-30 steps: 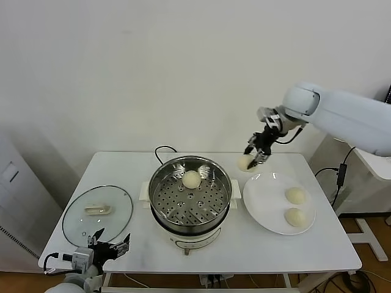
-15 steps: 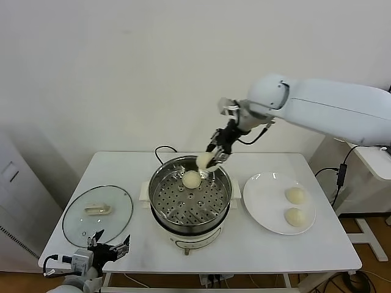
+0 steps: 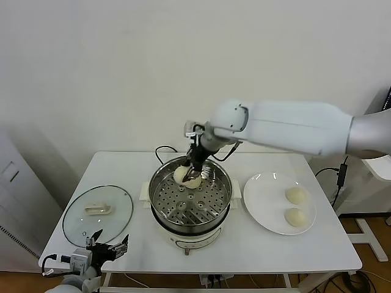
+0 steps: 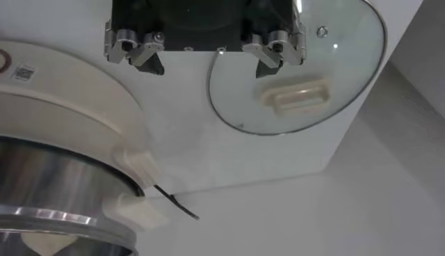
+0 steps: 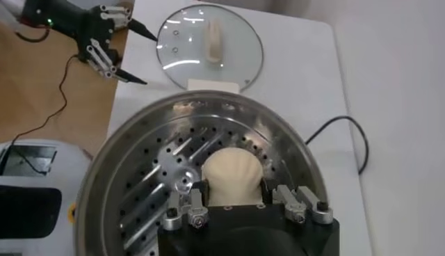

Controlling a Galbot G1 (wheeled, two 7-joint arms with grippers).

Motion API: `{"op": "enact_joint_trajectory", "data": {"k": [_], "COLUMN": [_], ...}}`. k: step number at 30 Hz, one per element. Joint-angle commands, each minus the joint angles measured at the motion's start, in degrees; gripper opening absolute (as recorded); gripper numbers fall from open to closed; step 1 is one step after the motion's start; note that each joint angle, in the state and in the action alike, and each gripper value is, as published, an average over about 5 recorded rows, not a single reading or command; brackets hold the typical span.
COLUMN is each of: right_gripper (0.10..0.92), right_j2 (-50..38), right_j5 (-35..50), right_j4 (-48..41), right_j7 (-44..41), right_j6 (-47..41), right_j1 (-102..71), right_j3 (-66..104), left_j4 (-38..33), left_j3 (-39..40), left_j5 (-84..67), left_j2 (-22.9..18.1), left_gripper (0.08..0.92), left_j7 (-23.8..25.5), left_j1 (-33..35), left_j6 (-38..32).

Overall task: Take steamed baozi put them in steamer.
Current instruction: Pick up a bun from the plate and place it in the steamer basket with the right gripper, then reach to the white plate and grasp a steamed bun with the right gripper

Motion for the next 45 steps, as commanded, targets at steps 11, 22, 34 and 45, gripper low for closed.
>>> {"op": "enact_joint_trajectory", "data": {"k": [11, 22, 34, 45], "right_gripper": [0.475, 0.517, 0.812, 0.823], "right_j2": [4.0, 6.0, -1.0, -20.9], "right_j5": [-1.3, -1.9, -4.5, -17.8], "right_j4": [-1.6, -4.5, -1.5, -1.7], "right_j7": [7.0, 8.7, -1.5, -23.1], "right_j6": [-2.7, -2.6, -0.7, 11.7], "right_j1": [-8.4, -10.9, -1.6, 13.3], "right_j3": [1.2, 2.1, 0.9, -10.1], "left_j4": [0.5, 0.7, 0.5, -0.6], "left_j3": [-0.3, -0.4, -0.4, -1.0], "left_j5": [-0.2, -0.4, -0.5, -0.6], "left_j2": [0.1, 0.2, 0.6, 0.7], "left_gripper": [0.823, 0.823, 0.823, 0.823], "left_j7": [0.1, 0.1, 0.1, 0.1], "left_j1": [-0.1, -0.1, -0.1, 0.3], "left_j6": [-0.1, -0.2, -0.2, -0.2]}}
